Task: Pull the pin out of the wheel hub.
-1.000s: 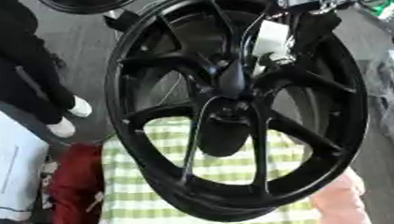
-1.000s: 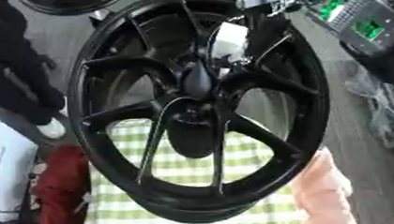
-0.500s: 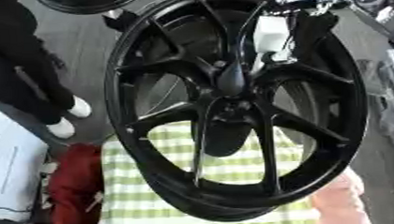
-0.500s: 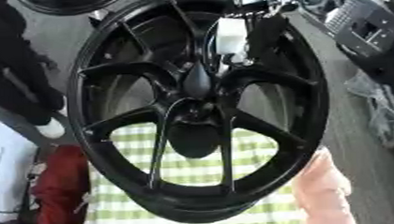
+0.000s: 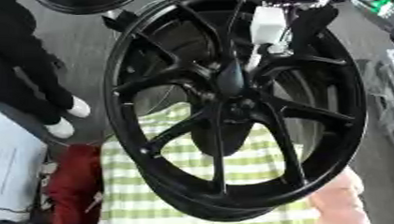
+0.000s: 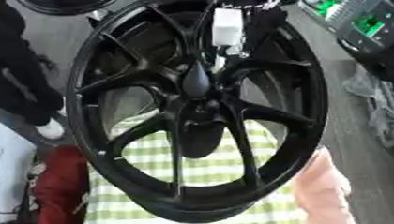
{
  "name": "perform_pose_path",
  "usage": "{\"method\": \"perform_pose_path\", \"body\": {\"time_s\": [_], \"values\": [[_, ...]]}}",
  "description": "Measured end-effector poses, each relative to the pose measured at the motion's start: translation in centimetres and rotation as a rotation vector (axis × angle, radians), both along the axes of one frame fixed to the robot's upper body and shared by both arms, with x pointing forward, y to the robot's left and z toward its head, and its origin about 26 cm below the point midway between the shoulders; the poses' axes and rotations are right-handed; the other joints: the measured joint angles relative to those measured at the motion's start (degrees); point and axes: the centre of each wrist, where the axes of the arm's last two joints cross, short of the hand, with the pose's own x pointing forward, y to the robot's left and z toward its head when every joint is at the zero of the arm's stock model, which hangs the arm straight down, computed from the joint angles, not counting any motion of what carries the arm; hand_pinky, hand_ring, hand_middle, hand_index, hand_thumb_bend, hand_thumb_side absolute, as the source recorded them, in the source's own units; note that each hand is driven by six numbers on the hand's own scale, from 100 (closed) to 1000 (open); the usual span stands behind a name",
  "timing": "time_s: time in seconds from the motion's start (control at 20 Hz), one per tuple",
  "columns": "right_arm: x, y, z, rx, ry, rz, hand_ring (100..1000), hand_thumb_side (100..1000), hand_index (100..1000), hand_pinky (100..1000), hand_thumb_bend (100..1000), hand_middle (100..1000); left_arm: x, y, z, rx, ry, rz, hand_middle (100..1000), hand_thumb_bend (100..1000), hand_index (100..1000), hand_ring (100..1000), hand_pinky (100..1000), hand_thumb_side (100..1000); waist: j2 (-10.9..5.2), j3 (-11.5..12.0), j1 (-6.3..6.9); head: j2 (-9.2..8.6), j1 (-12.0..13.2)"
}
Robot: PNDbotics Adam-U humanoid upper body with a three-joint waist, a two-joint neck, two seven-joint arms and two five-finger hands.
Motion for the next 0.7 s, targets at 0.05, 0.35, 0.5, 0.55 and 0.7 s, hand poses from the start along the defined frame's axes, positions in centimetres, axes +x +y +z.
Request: {"method": "perform_pose_path", "body": {"time_s": [0.05,0.35,0.5,0.55,0.7], "values": [[-0.1,0.0,0.0,0.000,-0.003,0.002,531,300,566,656,100,342,0.0,0.0,0.0,0.000,0.001,0.000,809,380,734,732,797,618,-0.01,0.0,0.00,0.00,0.0],[-0.4,0.0,0.7,0.009,-0.012,0.013,525,301,556,654,100,333,-0.1,0.0,-0.1,-0.001,0.004,0.001,809,379,735,732,798,618,-0.19,-0.1,-0.04,0.00,0.0],[-0.6,-0.3,1.2,0.016,-0.014,0.013,525,320,556,655,100,333,-0.1,0.0,-0.1,-0.001,0.004,0.001,810,379,735,732,798,618,-0.38,-0.2,-0.13,0.00,0.0],[-0.7,-0.4,1.3,0.017,-0.015,0.011,525,300,556,655,100,333,-0.1,0.0,-0.1,-0.001,0.004,0.001,810,379,735,732,798,618,-0.47,-0.2,-0.18,0.00,0.0],[-1.1,-0.9,1.9,0.028,-0.020,0.006,523,297,554,655,100,331,-0.1,0.1,-0.1,-0.001,0.005,0.001,810,377,735,733,798,617,-0.74,-0.3,-0.22,0.00,0.0]]}}
